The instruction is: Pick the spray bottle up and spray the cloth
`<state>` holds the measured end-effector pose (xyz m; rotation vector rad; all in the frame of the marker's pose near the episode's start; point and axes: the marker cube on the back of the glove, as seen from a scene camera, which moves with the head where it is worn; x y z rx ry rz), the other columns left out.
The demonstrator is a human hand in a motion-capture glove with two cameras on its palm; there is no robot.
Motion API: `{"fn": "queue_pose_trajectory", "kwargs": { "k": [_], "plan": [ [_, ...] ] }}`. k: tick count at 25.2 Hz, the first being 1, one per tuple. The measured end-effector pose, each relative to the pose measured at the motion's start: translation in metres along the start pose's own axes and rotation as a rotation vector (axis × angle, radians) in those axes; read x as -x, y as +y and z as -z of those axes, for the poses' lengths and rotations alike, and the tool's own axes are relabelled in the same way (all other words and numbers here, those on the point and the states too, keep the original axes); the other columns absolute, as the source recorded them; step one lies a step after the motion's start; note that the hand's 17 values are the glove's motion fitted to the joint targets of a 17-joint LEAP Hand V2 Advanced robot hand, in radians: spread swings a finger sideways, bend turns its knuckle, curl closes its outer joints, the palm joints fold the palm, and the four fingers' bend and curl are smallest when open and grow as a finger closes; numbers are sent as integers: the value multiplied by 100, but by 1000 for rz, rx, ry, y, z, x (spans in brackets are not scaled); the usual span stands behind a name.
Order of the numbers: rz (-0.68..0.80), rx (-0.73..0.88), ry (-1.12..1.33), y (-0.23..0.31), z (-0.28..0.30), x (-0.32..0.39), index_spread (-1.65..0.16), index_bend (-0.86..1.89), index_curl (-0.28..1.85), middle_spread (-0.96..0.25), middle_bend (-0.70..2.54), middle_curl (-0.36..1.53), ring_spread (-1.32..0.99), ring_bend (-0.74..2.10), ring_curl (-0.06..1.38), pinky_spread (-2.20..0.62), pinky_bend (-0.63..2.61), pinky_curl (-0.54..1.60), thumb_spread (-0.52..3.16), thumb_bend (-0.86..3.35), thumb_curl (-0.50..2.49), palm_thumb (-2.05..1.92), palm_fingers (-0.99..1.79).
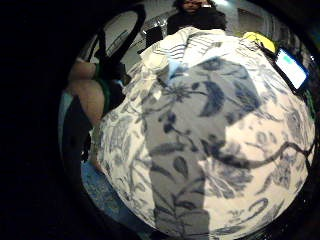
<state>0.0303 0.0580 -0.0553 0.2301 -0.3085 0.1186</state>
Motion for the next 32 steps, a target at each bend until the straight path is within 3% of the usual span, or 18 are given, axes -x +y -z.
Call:
{"fn": "queue_pose_trajectory", "kwargs": {
  "k": [12,32],
  "plan": [
    [-83,-32,74,45,41,-40,-27,11,27,-5,33,43,-2,43,37,9,21,35,112,-2,45,79,99],
    [-110,-7,98,43,41,-53,-26,12,27,-5,34,44,-3,41,37,10,17,33,115,-2,44,81,105]
  ]
}}
